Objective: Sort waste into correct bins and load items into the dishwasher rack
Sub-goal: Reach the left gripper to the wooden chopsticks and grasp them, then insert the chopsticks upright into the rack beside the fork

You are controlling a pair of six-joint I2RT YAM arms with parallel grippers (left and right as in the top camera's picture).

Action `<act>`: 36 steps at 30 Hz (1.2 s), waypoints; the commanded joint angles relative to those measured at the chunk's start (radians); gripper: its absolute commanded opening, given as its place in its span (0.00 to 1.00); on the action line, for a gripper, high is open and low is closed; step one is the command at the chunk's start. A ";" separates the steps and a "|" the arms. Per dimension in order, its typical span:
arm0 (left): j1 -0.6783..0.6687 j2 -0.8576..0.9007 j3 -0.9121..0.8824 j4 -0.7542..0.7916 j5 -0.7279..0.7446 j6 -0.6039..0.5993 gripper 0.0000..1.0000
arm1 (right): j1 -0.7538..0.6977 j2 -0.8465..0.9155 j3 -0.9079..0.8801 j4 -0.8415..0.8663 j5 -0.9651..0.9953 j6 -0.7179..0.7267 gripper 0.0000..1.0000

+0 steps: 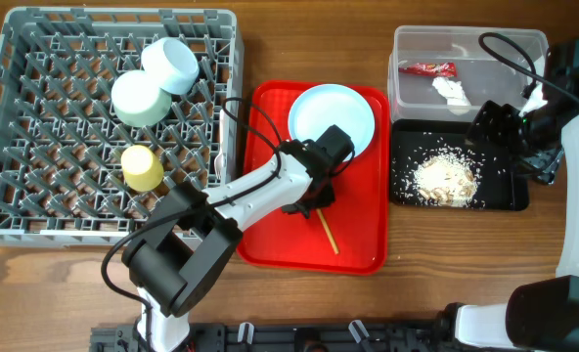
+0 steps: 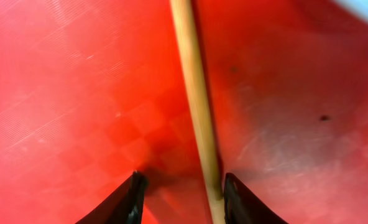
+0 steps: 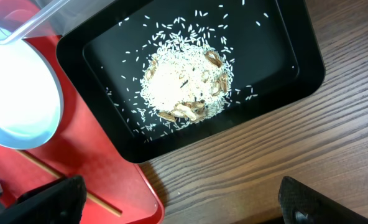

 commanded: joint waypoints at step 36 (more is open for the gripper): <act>0.319 -0.408 -0.001 -0.015 -0.066 0.285 0.04 | -0.002 -0.019 0.016 0.000 -0.009 -0.019 1.00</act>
